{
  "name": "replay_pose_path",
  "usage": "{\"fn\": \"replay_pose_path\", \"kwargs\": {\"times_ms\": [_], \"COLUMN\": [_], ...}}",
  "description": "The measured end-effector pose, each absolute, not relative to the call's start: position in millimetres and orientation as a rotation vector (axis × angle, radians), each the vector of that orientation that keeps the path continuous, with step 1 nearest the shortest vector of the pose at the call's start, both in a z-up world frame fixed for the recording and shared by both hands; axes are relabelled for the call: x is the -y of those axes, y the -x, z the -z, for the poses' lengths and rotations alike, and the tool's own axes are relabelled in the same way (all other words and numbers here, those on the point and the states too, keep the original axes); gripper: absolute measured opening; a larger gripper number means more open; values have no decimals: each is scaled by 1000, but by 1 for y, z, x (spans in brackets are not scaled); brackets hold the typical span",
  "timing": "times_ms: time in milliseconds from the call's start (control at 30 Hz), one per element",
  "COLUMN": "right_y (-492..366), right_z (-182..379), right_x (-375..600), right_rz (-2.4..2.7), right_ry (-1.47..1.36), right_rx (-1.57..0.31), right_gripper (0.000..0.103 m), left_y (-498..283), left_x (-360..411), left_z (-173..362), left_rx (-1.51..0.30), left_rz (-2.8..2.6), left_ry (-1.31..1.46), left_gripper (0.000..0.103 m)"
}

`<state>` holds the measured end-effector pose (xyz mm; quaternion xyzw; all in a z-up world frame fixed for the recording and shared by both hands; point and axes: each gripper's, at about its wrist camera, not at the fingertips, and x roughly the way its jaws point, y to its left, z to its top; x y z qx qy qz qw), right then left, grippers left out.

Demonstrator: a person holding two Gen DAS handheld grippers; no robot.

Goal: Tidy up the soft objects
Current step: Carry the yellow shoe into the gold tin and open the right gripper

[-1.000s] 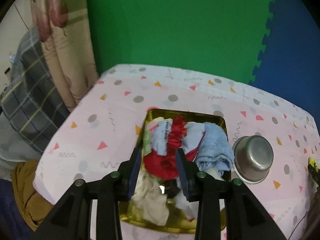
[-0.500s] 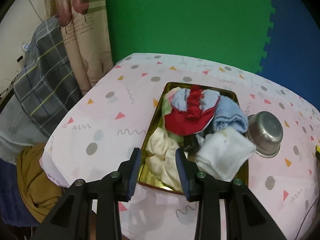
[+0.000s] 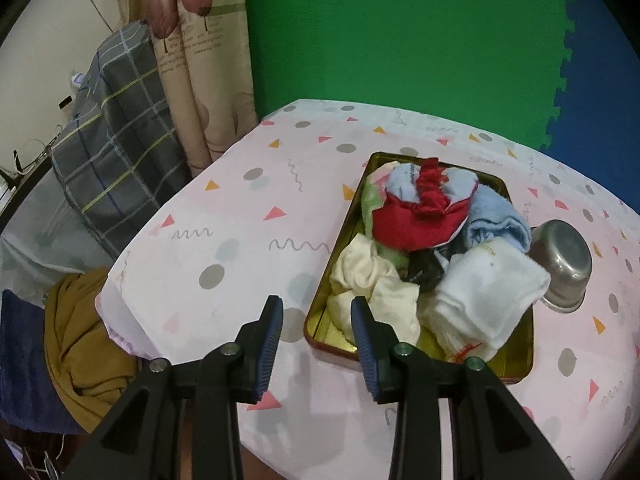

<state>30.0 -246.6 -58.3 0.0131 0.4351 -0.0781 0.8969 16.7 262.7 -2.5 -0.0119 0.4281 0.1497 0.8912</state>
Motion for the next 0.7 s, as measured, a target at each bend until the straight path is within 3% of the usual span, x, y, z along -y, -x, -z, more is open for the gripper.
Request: {"fn": "replay_pose_path", "kwargs": {"times_ms": [700], "right_y": [-39], "right_z": [-12], "right_x": [9], "right_rz": [-329], "right_ry": [121], "right_rx": [-847], "right_gripper": [40], "left_y": [-14], "left_x": [-284], "left_z": [9], "left_rx": [-912], "left_rz": [-342], "left_ry": [70], "left_gripper": [36]}}
